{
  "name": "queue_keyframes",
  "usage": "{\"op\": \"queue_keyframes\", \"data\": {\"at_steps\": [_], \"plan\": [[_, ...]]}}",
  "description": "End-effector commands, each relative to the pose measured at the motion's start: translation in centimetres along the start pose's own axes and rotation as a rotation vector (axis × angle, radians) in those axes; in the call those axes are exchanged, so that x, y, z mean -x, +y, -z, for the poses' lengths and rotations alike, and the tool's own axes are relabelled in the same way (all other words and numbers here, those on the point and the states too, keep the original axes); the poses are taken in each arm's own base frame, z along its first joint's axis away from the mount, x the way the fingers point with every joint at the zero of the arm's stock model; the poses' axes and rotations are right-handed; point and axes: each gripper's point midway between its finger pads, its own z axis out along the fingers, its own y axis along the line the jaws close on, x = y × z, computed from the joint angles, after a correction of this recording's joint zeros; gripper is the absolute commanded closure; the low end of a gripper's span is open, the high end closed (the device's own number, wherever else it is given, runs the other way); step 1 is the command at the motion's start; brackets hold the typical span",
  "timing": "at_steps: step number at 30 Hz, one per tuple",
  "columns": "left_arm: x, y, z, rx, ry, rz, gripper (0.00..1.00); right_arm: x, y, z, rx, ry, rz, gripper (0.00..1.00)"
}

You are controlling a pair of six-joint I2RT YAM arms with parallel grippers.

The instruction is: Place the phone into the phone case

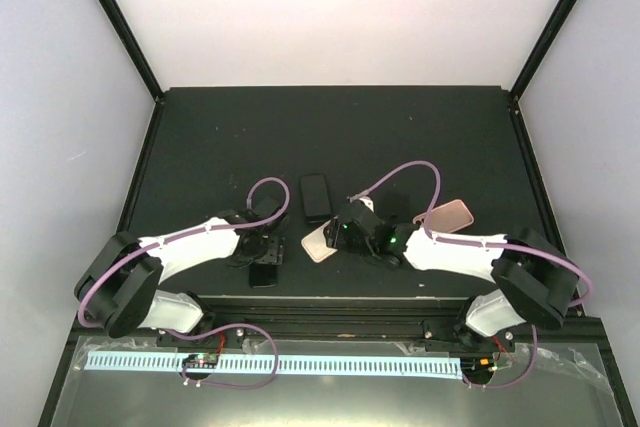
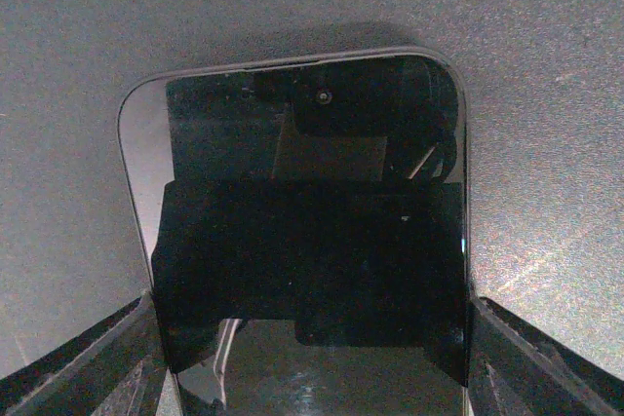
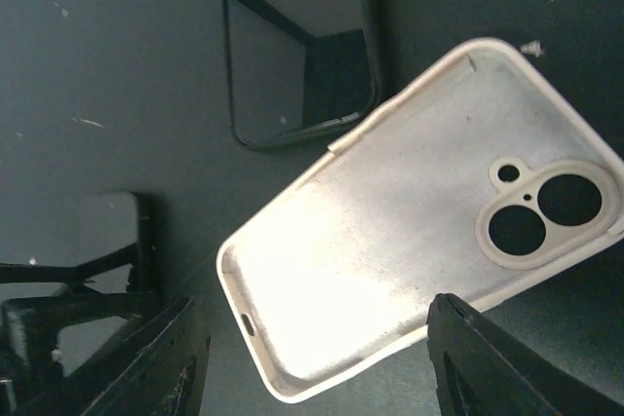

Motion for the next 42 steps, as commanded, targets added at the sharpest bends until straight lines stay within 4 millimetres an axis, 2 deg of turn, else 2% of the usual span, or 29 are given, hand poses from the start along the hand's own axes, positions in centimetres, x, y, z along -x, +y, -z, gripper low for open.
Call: {"op": "queue_keyframes", "data": {"at_steps": [1,10,16,24,32,37,42], "plan": [[-0.1,-0.9,-0.1,-0.033,0.009,0.005,0.25,-0.6,-0.8,-1.2,-0.019,0.045,-0.051,0.38],[1.1,-1.9,2.7,-0.118,-0.059,0.012,0.3,-2.2,-3.7,-3.1,-0.097,0.127,-0.176,0.4],[1.4,-2.2,4.1,-0.161,-0.091,0.019,0.31,-3.1,-4.6,-3.9,-0.14,0.162,-0.213,0.43],[1.8,-2.7,5.8,-0.212,-0.127,0.003,0.31,-1.3,-3.7,-1.8,-0.14,0.114,-0.156,0.46],[1.8,-3.9,6.7,-0.294,-0.135,-0.027,0.32,-2.4,-4.0,0.8,-0.132,0.166,-0.271,0.45],[1.7,-4.1,6.9,-0.31,-0.14,-0.036,0.32,-2.6,-5.5,0.1,-0.214,0.15,-0.332,0.45],[1.7,-4.1,7.0,-0.317,-0.146,-0.039,0.32,-3.3,-5.3,-1.5,-0.192,0.174,-0.389,0.45]]}}
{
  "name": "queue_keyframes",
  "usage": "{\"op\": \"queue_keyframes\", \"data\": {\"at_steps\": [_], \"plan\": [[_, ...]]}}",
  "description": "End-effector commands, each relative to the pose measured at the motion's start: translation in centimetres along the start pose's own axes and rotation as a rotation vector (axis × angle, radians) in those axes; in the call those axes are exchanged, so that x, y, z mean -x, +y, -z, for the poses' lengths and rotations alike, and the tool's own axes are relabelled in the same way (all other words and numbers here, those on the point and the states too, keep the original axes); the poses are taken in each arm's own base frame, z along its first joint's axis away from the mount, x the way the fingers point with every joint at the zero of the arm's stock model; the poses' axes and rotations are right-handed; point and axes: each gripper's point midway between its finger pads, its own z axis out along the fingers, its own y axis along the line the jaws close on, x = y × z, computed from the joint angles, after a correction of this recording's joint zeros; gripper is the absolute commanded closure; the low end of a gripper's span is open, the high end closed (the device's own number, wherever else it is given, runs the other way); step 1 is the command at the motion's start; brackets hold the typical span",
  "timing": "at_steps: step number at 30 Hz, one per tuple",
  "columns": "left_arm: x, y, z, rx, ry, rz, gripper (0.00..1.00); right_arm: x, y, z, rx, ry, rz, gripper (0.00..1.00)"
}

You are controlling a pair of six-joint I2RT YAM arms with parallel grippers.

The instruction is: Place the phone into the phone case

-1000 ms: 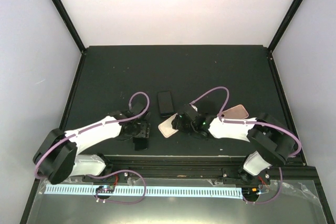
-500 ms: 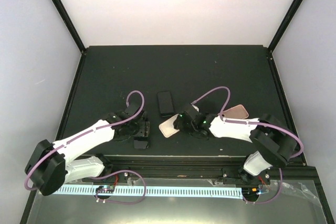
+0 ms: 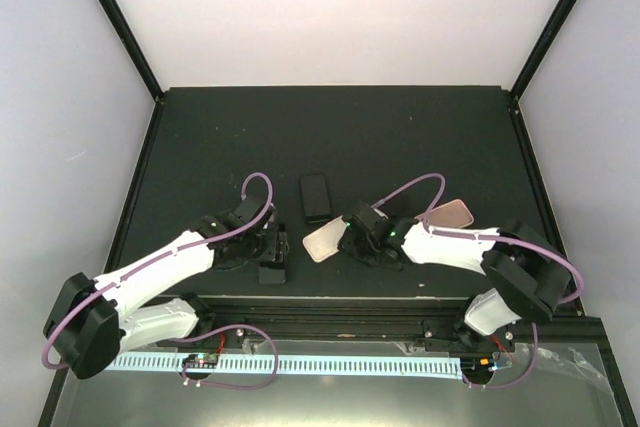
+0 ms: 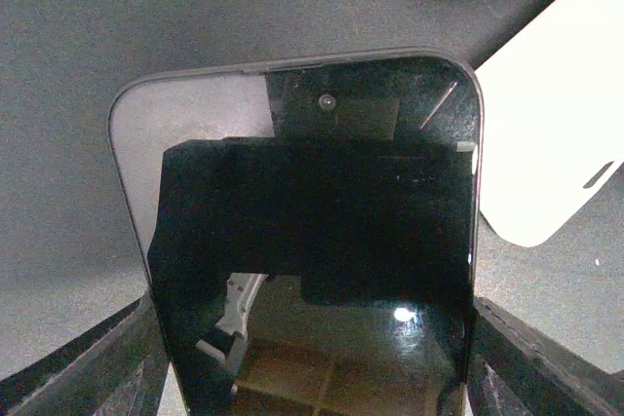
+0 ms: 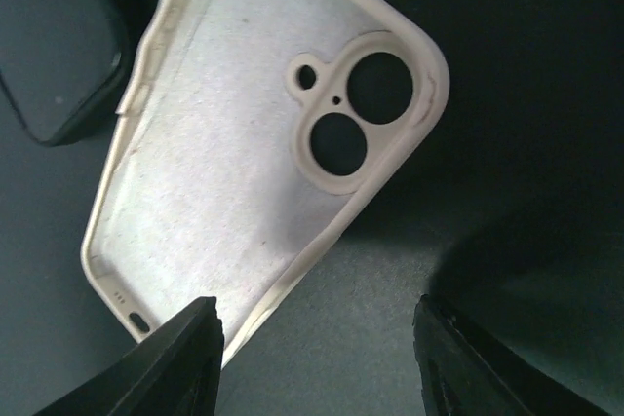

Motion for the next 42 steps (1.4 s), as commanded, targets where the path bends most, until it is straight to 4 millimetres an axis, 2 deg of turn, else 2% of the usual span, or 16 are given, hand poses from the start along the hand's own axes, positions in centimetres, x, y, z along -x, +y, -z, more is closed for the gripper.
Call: {"op": "queue_keyframes", "data": {"at_steps": [1,10,14,19,23,29,33,37,42], "plan": [[1.2,-1.5,1.1,-0.064,-0.046,-0.022,0.32,0.1,-0.3,-1.3,-0.005,0.01,-0.079,0.45],[1.0,-1.6,1.4,-0.085,-0.054,-0.02,0.32,0.5,-0.9,-2.5,-0.076,-0.003,-0.068,0.5],[1.2,-1.8,1.9,-0.098,-0.072,-0.015,0.32,0.6,-0.9,-2.7,-0.082,-0.003,-0.039,0.67],[1.3,-2.2,2.8,-0.13,-0.091,-0.009,0.33,0.3,-0.2,-2.7,-0.083,0.026,0.037,0.75],[1.2,-2.2,2.8,-0.147,-0.1,0.002,0.33,-0.7,1.5,-3.0,-0.017,0.09,0.126,0.77],[0.8,-2.6,2.8,-0.168,-0.078,0.004,0.34,-1.6,1.9,-2.5,-0.021,0.114,0.241,0.84],[0.4,-3.2,2.9,-0.217,-0.076,0.013,0.34,-3.2,2.1,-2.2,-0.008,0.148,0.314,0.87],[0.4,-4.0,3.2,-0.268,-0.077,0.013,0.34,-4.8,2.9,-2.1,0.019,0.178,0.408,0.88],[0.2,-4.0,3.5,-0.275,-0.074,0.013,0.35,-5.6,3.5,-2.2,0.04,0.202,0.486,0.88]]}}
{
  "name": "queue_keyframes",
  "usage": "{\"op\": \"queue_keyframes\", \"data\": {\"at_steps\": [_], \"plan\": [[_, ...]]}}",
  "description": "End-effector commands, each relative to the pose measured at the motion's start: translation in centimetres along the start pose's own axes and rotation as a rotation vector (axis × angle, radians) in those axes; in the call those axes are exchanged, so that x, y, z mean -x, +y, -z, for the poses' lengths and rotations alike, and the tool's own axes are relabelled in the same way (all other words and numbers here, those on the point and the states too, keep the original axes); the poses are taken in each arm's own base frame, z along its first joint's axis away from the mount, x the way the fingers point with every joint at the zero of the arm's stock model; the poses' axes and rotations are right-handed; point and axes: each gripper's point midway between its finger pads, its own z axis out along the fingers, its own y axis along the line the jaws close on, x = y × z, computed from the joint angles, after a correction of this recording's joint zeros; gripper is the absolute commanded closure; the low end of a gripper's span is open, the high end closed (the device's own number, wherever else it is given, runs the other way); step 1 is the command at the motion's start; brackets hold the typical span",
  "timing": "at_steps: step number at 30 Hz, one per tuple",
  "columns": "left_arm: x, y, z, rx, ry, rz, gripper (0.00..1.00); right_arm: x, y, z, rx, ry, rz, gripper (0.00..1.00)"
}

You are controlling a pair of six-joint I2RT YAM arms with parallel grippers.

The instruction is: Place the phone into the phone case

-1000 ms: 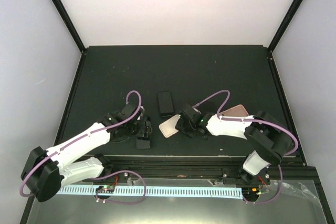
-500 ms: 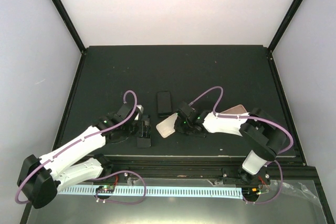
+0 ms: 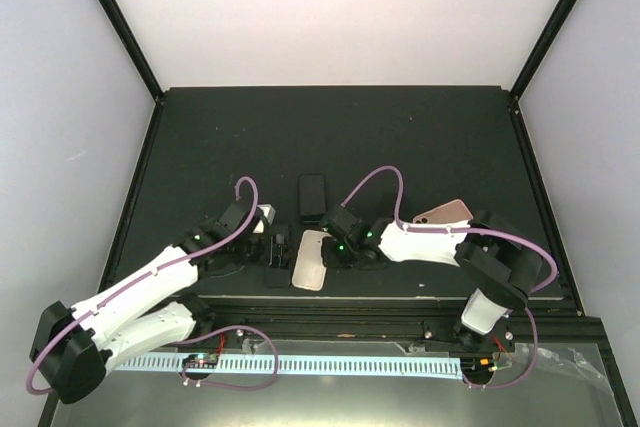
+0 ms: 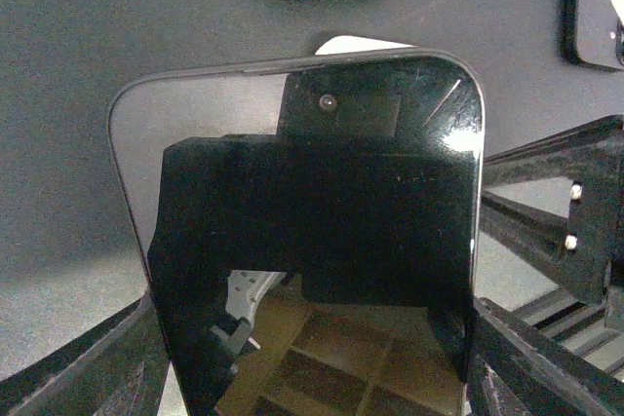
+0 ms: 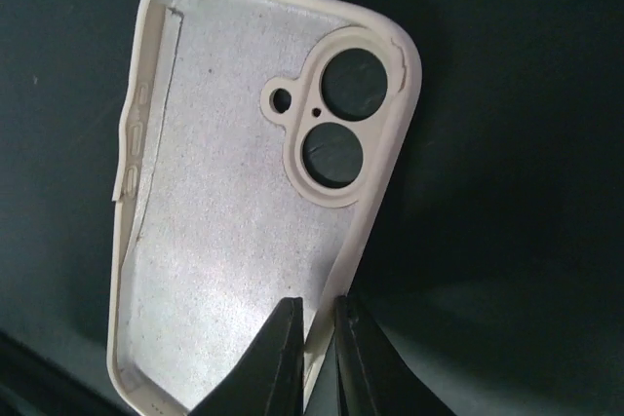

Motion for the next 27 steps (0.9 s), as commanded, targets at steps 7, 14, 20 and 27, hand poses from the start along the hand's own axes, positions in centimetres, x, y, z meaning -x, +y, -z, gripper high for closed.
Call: {"op": "queue_keyframes", "data": {"at_steps": [7,14,20,27], "plan": [[1.0,-3.3,0.4,-0.147,-0.013,-0.016,0.35,0.0,2.5,1.1,0.057,0.007,0.18,0.72],[1.4,-5.0,-0.2,-0.211,0.012,-0.034,0.37,1.1,1.1,2.4,0.029,-0.076,0.235,0.61],[1.6,-6.0,-0.7,-0.239,0.04,-0.064,0.37,0.1,0.1,3.2,0.116,-0.123,0.237,0.59],[1.7,-7.9,-1.2,-0.309,0.059,-0.144,0.37,0.1,-2.0,4.6,0.14,-0.211,0.199,0.55]]}}
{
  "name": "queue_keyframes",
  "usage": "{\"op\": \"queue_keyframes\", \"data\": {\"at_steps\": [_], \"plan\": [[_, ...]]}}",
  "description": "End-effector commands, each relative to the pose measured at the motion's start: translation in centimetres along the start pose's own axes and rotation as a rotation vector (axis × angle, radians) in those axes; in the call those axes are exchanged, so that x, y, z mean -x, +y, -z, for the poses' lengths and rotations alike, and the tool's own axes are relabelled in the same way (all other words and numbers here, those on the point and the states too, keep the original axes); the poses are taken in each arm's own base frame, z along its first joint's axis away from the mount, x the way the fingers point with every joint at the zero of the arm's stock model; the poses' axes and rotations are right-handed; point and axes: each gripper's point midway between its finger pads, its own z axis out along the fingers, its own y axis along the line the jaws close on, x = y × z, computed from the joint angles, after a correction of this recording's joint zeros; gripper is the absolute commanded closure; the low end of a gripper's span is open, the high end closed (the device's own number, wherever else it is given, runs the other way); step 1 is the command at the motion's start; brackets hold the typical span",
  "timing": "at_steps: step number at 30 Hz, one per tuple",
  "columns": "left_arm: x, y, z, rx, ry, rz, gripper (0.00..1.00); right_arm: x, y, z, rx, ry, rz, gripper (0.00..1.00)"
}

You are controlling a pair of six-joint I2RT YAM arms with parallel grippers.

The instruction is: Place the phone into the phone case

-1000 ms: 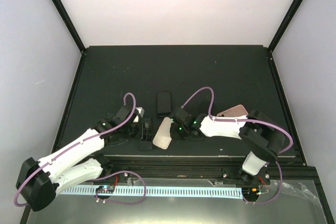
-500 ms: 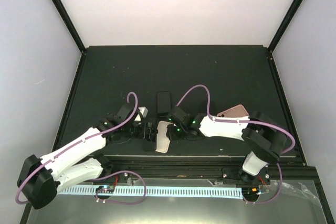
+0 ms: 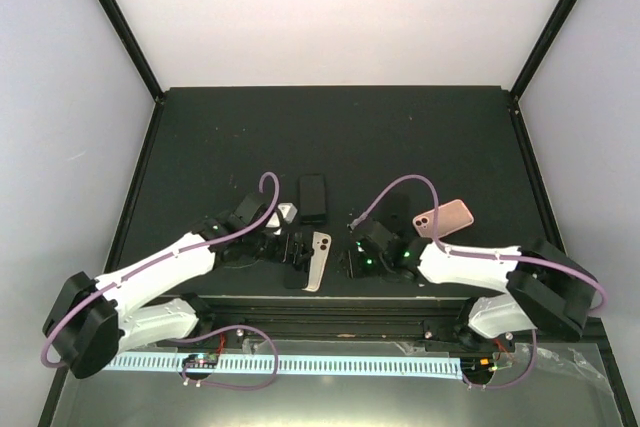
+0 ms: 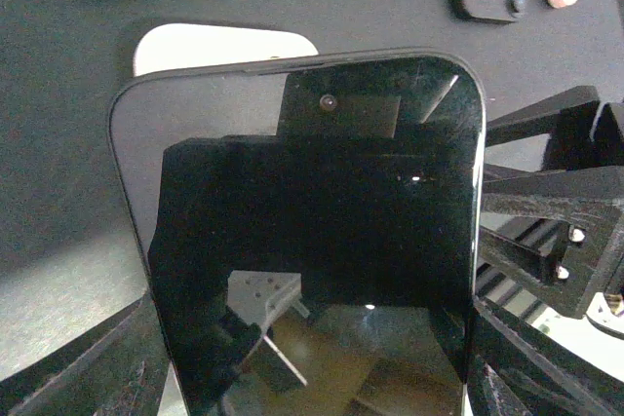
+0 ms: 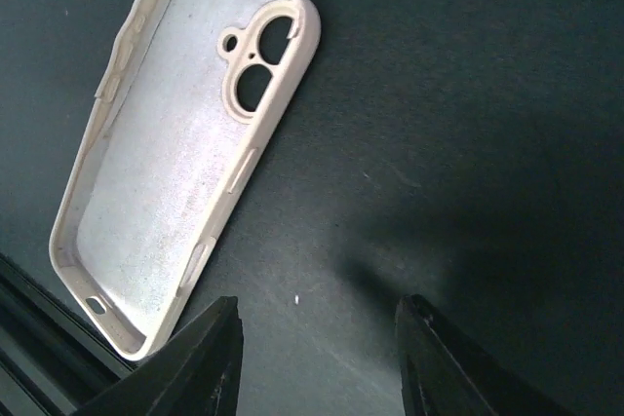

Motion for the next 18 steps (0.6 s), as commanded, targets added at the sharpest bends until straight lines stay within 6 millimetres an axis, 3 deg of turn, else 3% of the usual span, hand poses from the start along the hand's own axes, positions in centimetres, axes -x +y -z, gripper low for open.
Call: {"op": "queue_keyframes", "data": {"at_steps": [1,8,18], "plan": [[2.1,-4.1,0.2,-0.14,-0.031,-0.111,0.37,1.9,0.2,1.4,0.044,-0.133,-0.013,0.54],[2.5,-3.3,-1.5,-0.053,0.015,-0.115,0.38,2.2,0.2,2.7,0.073,-0.184,-0.003,0.52],[3.1,-1.0,-2.5,0.149,0.05,-0.118,0.38,2.5,0.3,2.5,0.07,-0.189,-0.007,0.51]]}}
